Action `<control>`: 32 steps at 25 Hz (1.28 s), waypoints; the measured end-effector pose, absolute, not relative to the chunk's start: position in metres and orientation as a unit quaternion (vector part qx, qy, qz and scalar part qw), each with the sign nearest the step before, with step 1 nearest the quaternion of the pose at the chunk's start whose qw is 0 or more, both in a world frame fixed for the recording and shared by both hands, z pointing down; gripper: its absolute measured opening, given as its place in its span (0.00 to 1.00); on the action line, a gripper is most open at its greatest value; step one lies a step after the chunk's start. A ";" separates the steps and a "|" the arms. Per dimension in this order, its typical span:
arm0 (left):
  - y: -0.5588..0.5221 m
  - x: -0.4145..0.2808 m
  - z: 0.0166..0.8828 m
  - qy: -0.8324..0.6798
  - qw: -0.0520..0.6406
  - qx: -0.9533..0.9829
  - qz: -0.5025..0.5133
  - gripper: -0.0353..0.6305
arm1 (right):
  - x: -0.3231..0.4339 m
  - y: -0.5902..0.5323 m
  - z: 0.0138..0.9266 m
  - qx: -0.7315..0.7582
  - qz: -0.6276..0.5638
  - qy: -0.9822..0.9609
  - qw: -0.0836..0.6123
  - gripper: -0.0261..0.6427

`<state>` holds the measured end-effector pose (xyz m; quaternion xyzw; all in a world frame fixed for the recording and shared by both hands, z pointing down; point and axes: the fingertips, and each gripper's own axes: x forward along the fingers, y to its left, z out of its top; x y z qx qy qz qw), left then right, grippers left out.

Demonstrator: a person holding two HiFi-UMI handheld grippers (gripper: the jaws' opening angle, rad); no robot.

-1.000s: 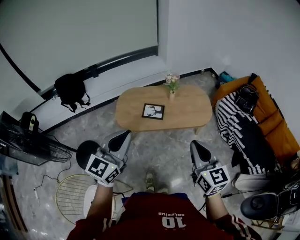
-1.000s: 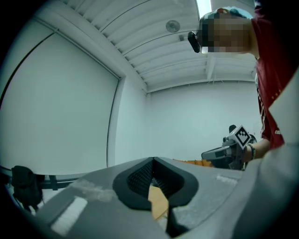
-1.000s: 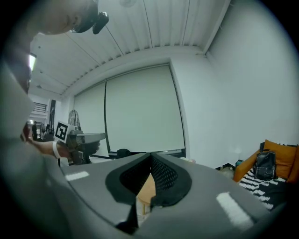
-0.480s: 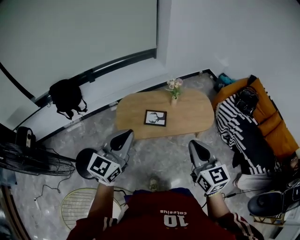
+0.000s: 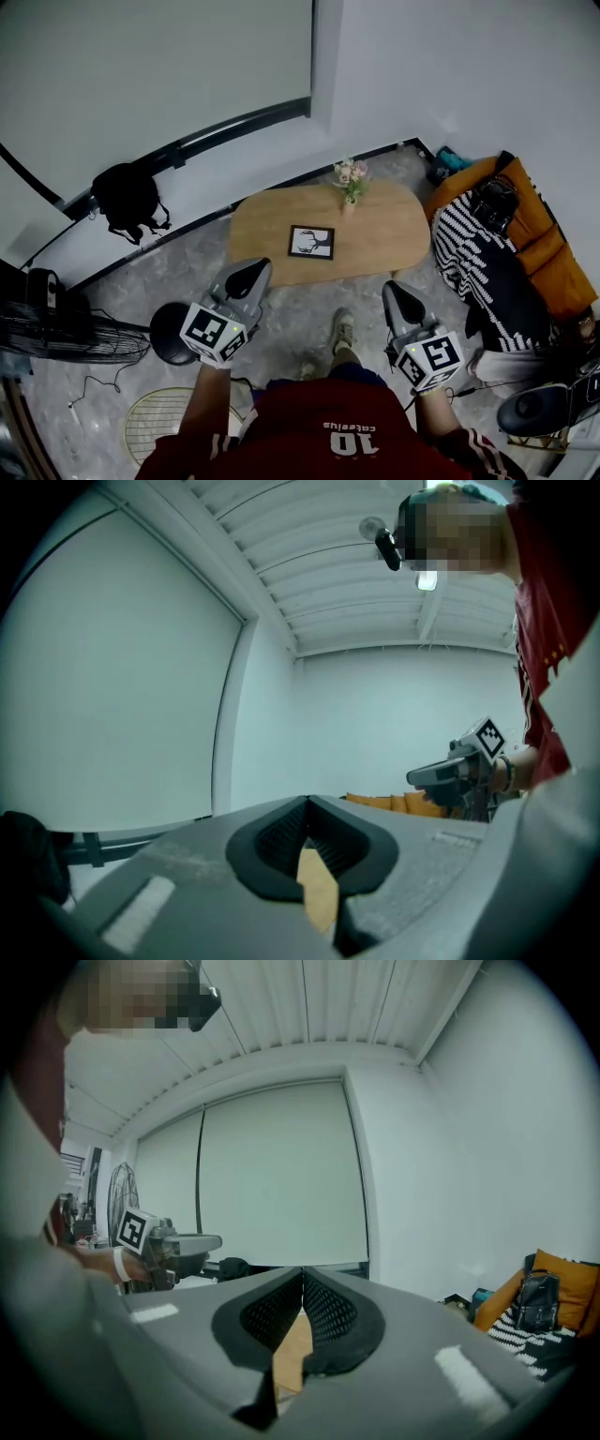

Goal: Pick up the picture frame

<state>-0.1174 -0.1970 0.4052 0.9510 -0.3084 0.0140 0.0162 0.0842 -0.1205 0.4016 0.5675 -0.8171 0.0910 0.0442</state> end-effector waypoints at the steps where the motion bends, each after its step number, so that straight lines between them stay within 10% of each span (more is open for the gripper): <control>1: -0.203 -0.116 0.406 -0.309 0.013 0.951 0.017 0.05 | 0.085 -0.126 0.403 0.567 0.092 -0.818 0.042 0.03; 32: -0.374 -0.043 0.542 -0.360 0.034 0.924 0.122 0.29 | 0.162 -0.296 0.460 0.531 0.083 -0.841 0.069 0.03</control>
